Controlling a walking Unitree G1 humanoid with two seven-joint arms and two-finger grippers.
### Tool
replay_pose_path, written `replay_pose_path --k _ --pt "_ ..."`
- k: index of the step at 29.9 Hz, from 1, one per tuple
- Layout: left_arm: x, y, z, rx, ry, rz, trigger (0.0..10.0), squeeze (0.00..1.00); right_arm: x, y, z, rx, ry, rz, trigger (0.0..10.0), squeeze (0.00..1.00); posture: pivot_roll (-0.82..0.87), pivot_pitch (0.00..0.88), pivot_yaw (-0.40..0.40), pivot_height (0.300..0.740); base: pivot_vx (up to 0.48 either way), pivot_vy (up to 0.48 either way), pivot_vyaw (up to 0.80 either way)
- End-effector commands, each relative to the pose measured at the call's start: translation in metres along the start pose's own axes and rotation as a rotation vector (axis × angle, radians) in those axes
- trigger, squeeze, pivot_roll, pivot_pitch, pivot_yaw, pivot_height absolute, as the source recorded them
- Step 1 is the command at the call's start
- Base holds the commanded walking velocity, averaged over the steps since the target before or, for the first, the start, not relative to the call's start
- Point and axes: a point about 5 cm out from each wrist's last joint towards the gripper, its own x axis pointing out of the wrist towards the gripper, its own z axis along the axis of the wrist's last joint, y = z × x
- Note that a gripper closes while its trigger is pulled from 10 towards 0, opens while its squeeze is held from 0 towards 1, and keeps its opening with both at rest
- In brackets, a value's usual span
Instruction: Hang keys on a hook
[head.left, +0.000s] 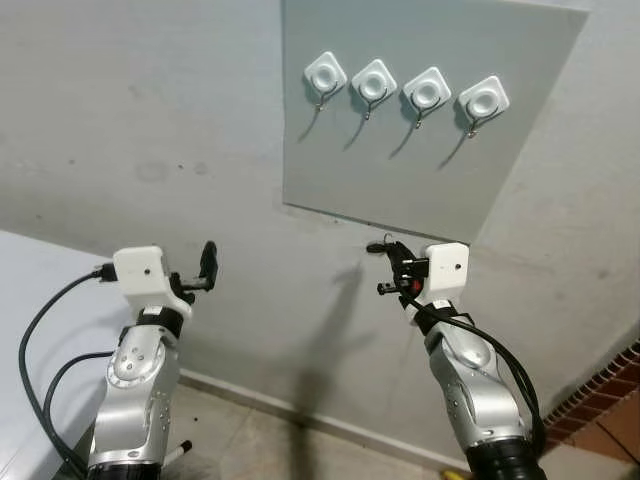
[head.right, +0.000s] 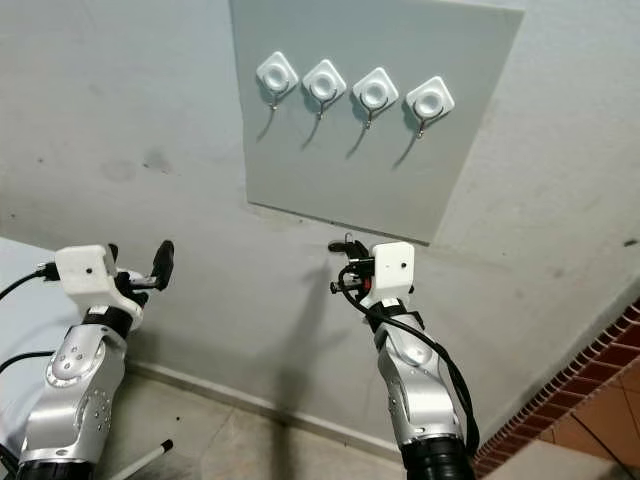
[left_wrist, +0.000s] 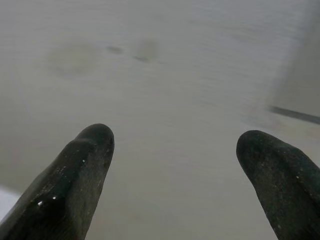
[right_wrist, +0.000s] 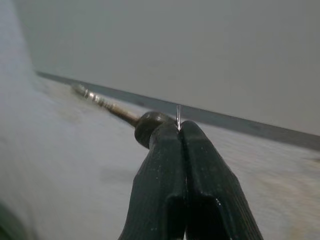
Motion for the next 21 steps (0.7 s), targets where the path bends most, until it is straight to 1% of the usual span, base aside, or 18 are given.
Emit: replay_pose_path --k 1,6,7,9,11,12,15,17,18,21 --pt "0.002 -0.014 0.005 0.041 -0.015 -0.096 10.0 0.0 0.001 -0.005 0.006 -0.008 -0.021 0.005 10.0 0.0 -0.02 0.0 -0.03 0.74 0.0 0.0 0.0" --pt "0.004 -0.028 0.01 0.055 -0.037 -0.189 10.0 0.0 0.008 -0.001 0.014 -0.023 -0.047 0.057 10.0 0.0 -0.03 0.0 -0.034 0.74 0.0 0.0 0.0" --pt "0.004 -0.034 0.012 0.055 -0.043 -0.226 10.0 0.0 0.01 0.001 0.017 -0.03 -0.058 0.072 10.0 0.0 -0.03 0.0 -0.035 0.74 0.0 0.0 0.0" --pt "0.004 -0.038 0.013 0.064 -0.049 -0.248 10.0 0.0 0.012 0.002 0.02 -0.035 -0.066 0.093 10.0 0.0 -0.03 0.0 -0.037 0.74 0.0 0.0 0.0" --pt "0.004 -0.047 0.015 0.073 -0.055 -0.291 10.0 0.0 0.016 0.005 0.03 -0.035 -0.098 0.135 10.0 0.0 -0.03 0.0 -0.038 0.74 0.0 0.0 0.0" --pt "0.004 -0.047 0.015 0.073 -0.055 -0.291 10.0 0.0 0.016 0.005 0.03 -0.035 -0.098 0.135 10.0 0.0 -0.03 0.0 -0.038 0.74 0.0 0.0 0.0" --pt "0.006 -0.055 0.019 0.067 -0.068 -0.32 10.0 0.0 0.023 0.006 0.046 -0.032 -0.144 0.168 10.0 0.0 -0.03 0.0 -0.039 0.74 0.0 0.0 0.0" --pt "0.007 -0.056 0.02 0.069 -0.07 -0.326 10.0 0.0 0.025 0.007 0.05 -0.026 -0.157 0.176 10.0 0.0 -0.03 0.0 -0.039 0.74 0.0 0.0 0.0" --pt "0.008 -0.06 0.022 0.07 -0.08 -0.342 10.0 0.0 0.029 0.007 0.06 -0.024 -0.187 0.179 10.0 0.0 -0.03 0.0 -0.04 0.74 0.0 0.0 0.0" --pt "0.009 -0.063 0.027 0.073 -0.091 -0.36 10.0 0.0 0.035 0.009 0.073 -0.018 -0.227 0.196 10.0 0.0 -0.03 0.0 -0.039 0.74 0.0 0.0 0.0"
